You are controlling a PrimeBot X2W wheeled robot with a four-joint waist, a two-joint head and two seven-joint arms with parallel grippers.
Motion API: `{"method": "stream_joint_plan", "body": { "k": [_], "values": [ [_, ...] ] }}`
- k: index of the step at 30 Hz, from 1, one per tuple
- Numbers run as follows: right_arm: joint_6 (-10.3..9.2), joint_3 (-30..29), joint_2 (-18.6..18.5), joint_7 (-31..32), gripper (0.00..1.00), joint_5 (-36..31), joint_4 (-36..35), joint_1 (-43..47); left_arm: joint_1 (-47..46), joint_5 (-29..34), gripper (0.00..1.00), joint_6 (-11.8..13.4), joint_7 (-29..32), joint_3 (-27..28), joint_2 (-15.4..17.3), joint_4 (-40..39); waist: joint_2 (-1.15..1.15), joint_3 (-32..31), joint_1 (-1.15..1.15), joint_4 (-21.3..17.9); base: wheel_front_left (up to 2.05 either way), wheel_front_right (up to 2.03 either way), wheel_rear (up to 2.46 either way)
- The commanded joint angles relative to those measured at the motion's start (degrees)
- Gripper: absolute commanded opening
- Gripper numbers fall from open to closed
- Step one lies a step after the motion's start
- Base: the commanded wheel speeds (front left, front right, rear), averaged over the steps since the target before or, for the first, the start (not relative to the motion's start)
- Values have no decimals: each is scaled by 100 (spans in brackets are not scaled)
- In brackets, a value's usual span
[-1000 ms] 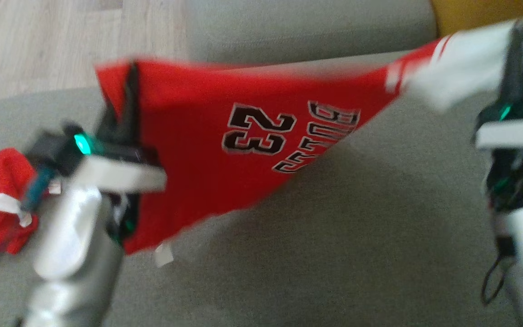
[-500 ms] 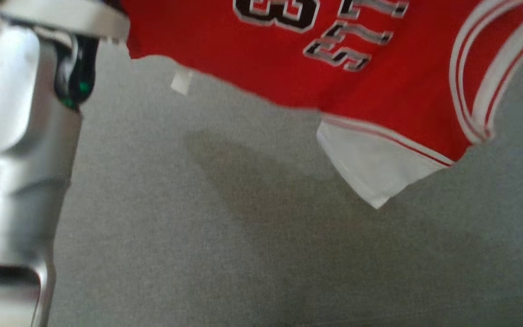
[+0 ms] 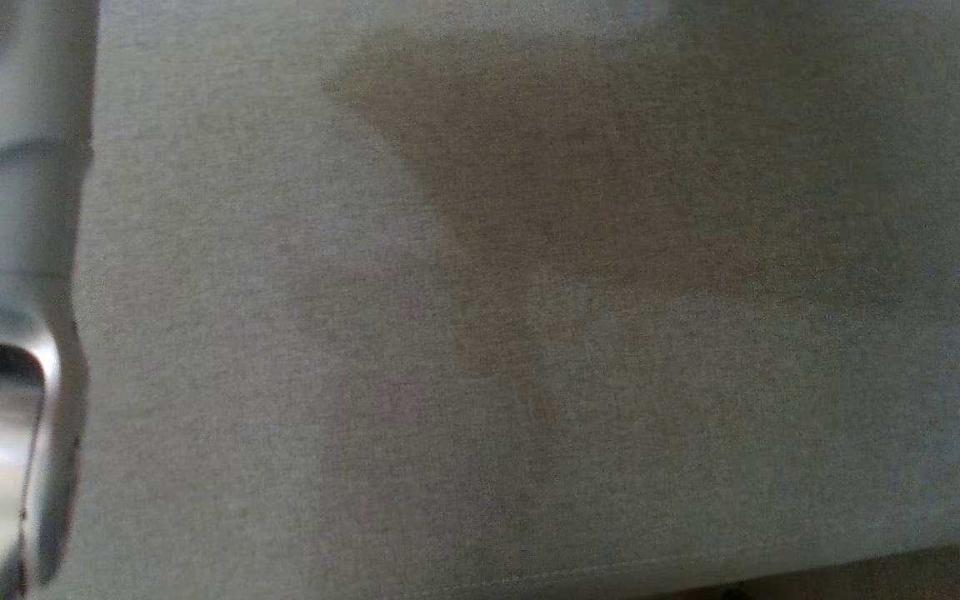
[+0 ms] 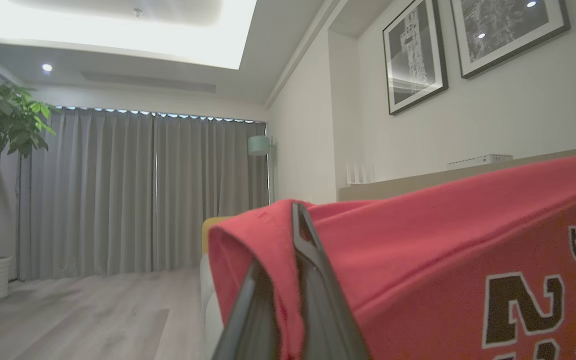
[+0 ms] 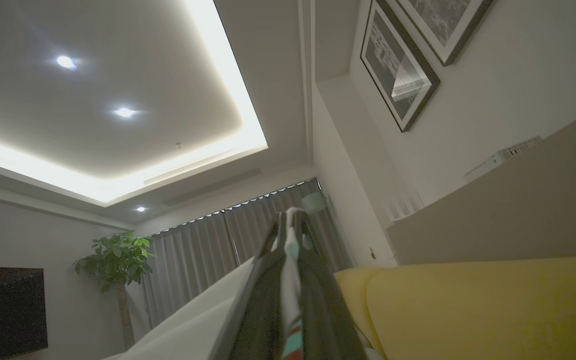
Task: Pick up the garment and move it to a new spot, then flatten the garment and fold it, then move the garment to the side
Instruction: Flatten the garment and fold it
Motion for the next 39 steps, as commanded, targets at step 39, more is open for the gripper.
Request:
{"method": "stream_joint_plan", "body": {
  "k": [39],
  "values": [
    [2,934,126,36,0,2835,-1509,8258,7728,-1785,0,-243,-20,351,-698,-825,0,-2274,-2,-77,0,0,0]
  ]
}}
